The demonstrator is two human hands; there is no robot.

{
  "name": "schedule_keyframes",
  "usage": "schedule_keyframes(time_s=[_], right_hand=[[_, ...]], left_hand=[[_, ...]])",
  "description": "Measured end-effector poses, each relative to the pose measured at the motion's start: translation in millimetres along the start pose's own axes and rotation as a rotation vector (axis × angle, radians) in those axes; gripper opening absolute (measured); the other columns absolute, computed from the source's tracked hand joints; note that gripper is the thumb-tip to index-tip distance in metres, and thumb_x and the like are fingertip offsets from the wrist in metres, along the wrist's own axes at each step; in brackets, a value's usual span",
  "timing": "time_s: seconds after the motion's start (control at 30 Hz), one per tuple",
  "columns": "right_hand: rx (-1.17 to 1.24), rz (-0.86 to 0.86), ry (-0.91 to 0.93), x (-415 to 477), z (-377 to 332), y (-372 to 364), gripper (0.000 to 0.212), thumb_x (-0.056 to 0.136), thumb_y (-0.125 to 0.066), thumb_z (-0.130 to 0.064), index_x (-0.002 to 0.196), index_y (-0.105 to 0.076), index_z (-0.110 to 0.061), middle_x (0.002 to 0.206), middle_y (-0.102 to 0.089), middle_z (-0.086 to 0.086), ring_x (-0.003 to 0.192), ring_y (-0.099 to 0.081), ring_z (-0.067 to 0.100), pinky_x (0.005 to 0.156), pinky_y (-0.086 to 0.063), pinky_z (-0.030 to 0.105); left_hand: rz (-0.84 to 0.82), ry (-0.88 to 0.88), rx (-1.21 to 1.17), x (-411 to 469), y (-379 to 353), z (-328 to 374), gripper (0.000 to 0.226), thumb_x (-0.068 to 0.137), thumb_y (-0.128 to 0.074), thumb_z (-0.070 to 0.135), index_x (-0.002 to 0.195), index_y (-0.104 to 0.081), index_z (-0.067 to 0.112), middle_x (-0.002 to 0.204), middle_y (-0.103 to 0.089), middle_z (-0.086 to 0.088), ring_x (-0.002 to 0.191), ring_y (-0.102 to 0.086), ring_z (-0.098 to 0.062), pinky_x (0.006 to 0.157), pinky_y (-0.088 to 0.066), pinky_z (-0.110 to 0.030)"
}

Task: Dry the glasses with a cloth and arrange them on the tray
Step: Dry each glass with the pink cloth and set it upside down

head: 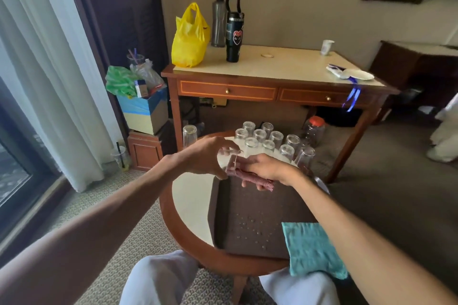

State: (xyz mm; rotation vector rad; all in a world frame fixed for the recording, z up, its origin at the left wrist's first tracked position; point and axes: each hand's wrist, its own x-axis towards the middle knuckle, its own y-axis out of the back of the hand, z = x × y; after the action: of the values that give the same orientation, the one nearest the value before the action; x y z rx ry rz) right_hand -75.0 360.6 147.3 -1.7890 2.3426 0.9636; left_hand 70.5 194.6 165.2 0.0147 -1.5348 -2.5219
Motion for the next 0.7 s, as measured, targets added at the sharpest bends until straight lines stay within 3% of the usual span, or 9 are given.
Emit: schedule_keyframes(time_s=[0.1, 0.23, 0.33, 0.4, 0.5, 0.6, 0.7], right_hand=[[0.019, 0.015, 0.036, -12, 1, 6, 0.024, 0.106, -0.047, -0.021, 0.107, -0.069, -0.011, 0.092, -0.076, 0.009, 0.054, -0.063, 0.015, 0.051, -0.051, 0.027], [0.034, 0.147, 0.126, -25, 4, 17, 0.018, 0.105, -0.047, -0.007, 0.106, -0.065, -0.01, 0.081, -0.071, 0.007, 0.047, -0.061, 0.008, 0.045, -0.049, 0.021], [0.033, 0.182, 0.144, -30, 7, 25, 0.023, 0.103, -0.048, -0.005, 0.118, -0.065, -0.004, 0.084, -0.072, 0.012, 0.046, -0.06, 0.01, 0.043, -0.048, 0.022], [0.025, 0.221, 0.157, -33, 5, 25, 0.017, 0.102, -0.051, -0.007, 0.105, -0.068, -0.01, 0.08, -0.072, 0.01, 0.046, -0.061, 0.012, 0.043, -0.049, 0.023], [-0.121, 0.41, 0.133, -25, 0, 24, 0.024, 0.097, -0.061, -0.015, 0.073, -0.066, -0.012, 0.06, -0.071, 0.0, 0.047, -0.068, 0.016, 0.044, -0.054, 0.029], [-0.304, 0.632, 0.015, -7, 9, 26, 0.017, 0.093, -0.059, -0.017, 0.079, -0.065, -0.01, 0.045, -0.062, -0.004, 0.048, -0.067, 0.016, 0.042, -0.043, 0.024], [-0.46, 0.762, 0.054, -3, 18, 30, 0.007, 0.085, -0.068, -0.018, 0.088, -0.064, -0.013, 0.07, -0.064, 0.0, 0.075, -0.069, 0.026, 0.056, -0.047, 0.03]], left_hand=[[-0.043, -0.045, 0.006, 10, 2, 20, 0.073, 0.07, -0.095, 0.024, 0.136, -0.063, 0.028, 0.137, -0.061, 0.006, 0.117, -0.06, -0.011, 0.088, -0.059, -0.03], [-0.087, 0.041, -0.184, 19, 11, 24, 0.086, 0.072, -0.093, 0.034, 0.146, -0.05, 0.034, 0.138, -0.051, 0.012, 0.124, -0.05, -0.008, 0.086, -0.046, -0.013], [-0.212, 0.257, -0.597, 18, 19, 21, 0.069, 0.088, -0.074, 0.041, 0.148, -0.04, 0.038, 0.144, -0.042, 0.008, 0.136, -0.044, -0.022, 0.095, -0.055, -0.039], [-0.269, 0.453, -0.877, 17, 15, 27, 0.06, 0.094, -0.051, 0.057, 0.146, -0.046, 0.028, 0.139, -0.048, 0.0, 0.128, -0.052, -0.028, 0.096, -0.055, -0.048], [-0.165, 0.607, -1.099, 22, 9, 42, 0.055, 0.104, -0.037, 0.058, 0.113, -0.062, 0.01, 0.108, -0.062, -0.018, 0.092, -0.066, -0.027, 0.081, -0.057, -0.037], [-0.039, 0.632, -1.152, 29, 8, 59, 0.045, 0.109, -0.041, 0.046, 0.116, -0.059, 0.005, 0.109, -0.058, -0.02, 0.093, -0.062, -0.029, 0.074, -0.059, -0.036], [-0.021, 0.633, -1.169, 32, 10, 70, 0.04, 0.11, -0.042, 0.039, 0.122, -0.058, 0.005, 0.108, -0.057, -0.02, 0.095, -0.061, -0.029, 0.073, -0.059, -0.037]])
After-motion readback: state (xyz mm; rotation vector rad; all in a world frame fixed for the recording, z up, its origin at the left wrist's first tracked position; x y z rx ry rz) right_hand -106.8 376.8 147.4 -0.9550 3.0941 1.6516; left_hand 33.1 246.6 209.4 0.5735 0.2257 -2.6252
